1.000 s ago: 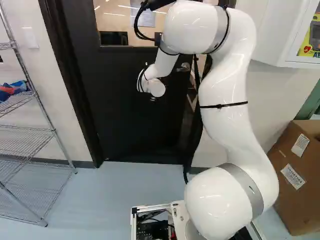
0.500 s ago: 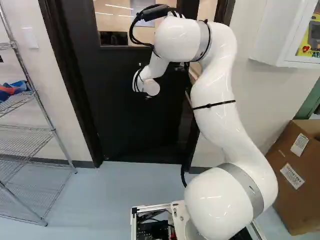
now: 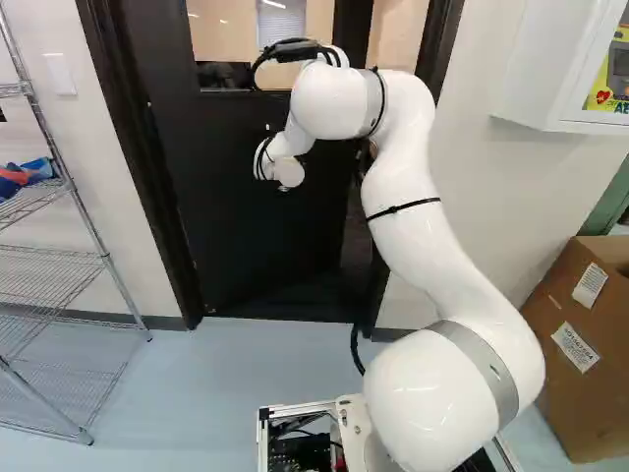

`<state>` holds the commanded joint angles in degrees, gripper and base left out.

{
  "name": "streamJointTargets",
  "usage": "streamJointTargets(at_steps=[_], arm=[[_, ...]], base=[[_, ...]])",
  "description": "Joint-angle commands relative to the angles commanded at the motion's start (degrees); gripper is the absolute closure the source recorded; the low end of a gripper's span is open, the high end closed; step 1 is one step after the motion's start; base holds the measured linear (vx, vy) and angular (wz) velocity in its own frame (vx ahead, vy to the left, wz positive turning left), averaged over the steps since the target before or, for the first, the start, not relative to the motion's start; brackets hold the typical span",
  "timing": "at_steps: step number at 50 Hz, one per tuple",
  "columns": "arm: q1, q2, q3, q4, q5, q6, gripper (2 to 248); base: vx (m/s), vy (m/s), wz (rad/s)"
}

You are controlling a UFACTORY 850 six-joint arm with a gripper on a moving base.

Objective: Open the door and move inside

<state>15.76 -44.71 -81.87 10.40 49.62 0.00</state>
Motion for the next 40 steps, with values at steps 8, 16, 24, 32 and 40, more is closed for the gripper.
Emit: streamJointTargets(at_steps=[8,16,24,32,40], arm=[[0.1,1.8,2.5,0.0,0.0,0.0,3],[0.2,4.1,5.7,0.0,0.0,0.0,3],[0.3,6.5,8.9,0.0,0.0,0.0,3],[0.3,8.8,12.0,0.0,0.0,0.0,3],[0.2,11.2,15.2,0.0,0.0,0.0,3]], base=[[0.000,0.000,0.000],[0.000,0.000,0.000],[0.000,0.000,0.000],[0.000,0.000,0.000],[0.000,0.000,0.000]])
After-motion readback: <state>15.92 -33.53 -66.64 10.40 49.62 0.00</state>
